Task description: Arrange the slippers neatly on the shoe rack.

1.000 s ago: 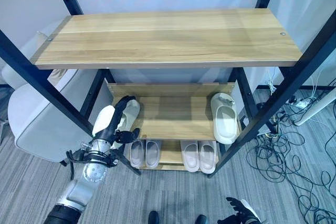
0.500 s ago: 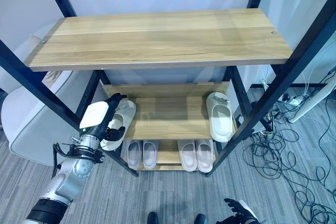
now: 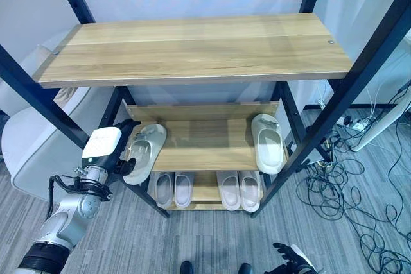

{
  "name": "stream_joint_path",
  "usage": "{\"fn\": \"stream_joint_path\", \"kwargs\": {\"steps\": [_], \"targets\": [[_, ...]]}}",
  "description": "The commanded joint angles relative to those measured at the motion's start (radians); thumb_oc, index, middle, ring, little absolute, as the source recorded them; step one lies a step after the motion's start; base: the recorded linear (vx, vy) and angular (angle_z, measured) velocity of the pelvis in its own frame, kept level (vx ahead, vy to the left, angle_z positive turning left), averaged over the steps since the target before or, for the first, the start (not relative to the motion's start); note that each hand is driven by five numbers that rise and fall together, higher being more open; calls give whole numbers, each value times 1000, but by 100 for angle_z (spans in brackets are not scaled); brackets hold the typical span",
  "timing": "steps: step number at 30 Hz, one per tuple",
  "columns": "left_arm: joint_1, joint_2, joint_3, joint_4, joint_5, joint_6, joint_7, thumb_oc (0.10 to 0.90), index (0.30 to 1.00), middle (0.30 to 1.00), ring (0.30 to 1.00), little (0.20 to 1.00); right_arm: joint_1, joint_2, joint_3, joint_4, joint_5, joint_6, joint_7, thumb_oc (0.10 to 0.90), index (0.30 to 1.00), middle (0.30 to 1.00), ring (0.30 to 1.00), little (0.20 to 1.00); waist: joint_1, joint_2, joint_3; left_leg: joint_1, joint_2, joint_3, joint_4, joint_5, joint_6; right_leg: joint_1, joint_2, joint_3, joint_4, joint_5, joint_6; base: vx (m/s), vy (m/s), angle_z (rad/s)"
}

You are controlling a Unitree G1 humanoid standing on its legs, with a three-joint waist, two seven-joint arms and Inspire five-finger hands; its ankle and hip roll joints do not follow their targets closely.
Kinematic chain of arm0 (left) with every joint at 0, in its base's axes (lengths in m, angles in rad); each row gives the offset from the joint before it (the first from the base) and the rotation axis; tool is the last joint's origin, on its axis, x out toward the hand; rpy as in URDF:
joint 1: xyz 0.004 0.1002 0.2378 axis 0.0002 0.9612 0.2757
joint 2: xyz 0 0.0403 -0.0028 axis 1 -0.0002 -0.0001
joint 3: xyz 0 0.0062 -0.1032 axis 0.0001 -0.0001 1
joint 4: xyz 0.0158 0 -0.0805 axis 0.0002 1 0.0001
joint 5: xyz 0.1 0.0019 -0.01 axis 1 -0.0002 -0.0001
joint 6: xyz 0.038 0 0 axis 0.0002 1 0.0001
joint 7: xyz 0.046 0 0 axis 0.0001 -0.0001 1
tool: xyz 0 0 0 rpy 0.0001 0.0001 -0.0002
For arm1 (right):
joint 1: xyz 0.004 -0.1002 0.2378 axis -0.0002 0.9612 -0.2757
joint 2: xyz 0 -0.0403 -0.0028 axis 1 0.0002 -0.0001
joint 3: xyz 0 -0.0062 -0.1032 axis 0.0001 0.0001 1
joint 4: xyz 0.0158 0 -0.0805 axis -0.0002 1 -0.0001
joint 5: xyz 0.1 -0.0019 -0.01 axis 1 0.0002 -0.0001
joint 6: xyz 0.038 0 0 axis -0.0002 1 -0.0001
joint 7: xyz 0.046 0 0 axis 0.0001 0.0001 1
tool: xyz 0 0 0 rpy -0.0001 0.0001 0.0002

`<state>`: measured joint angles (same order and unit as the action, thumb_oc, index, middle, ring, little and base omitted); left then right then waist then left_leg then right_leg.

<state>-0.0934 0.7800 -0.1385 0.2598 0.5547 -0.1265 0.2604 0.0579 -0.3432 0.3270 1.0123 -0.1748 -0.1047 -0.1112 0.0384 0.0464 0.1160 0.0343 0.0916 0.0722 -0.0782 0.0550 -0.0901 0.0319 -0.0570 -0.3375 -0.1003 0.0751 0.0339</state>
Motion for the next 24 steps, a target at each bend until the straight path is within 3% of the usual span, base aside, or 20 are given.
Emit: {"fn": "stream_joint_path", "kwargs": {"steps": [1,10,22,24], "targets": [[-146,99,59,51,5,10,96,800,900,900,900,900,-30,-41,23,-45,-11,-31,4,800,900,900,900,900,-5,-34,-37,-80,-5,-33,-9,-5,-42,17,-48,19,13,-122,95,3,2,-4],[-247,92,7,118,35,55,130,800,900,900,900,900,-41,-39,16,-72,20,-30,0,800,900,900,900,900,-23,-46,-17,-135,-4,-31,-9,6,-35,-51,-49,39,13,-102,97,-16,2,-5],[-345,93,-39,162,22,65,146,800,900,900,900,900,-65,-31,18,-77,50,-29,-5,800,900,900,900,900,-43,-57,-22,-231,-6,-20,-9,27,-29,-164,-54,74,13,-70,96,-15,3,-4],[-358,90,-43,162,12,62,147,488,432,432,432,432,-66,-32,14,-83,57,-29,-5,800,900,900,900,900,-46,-58,-23,-244,-6,-19,-9,29,-28,-179,-55,78,13,-68,95,0,0,0]]}}
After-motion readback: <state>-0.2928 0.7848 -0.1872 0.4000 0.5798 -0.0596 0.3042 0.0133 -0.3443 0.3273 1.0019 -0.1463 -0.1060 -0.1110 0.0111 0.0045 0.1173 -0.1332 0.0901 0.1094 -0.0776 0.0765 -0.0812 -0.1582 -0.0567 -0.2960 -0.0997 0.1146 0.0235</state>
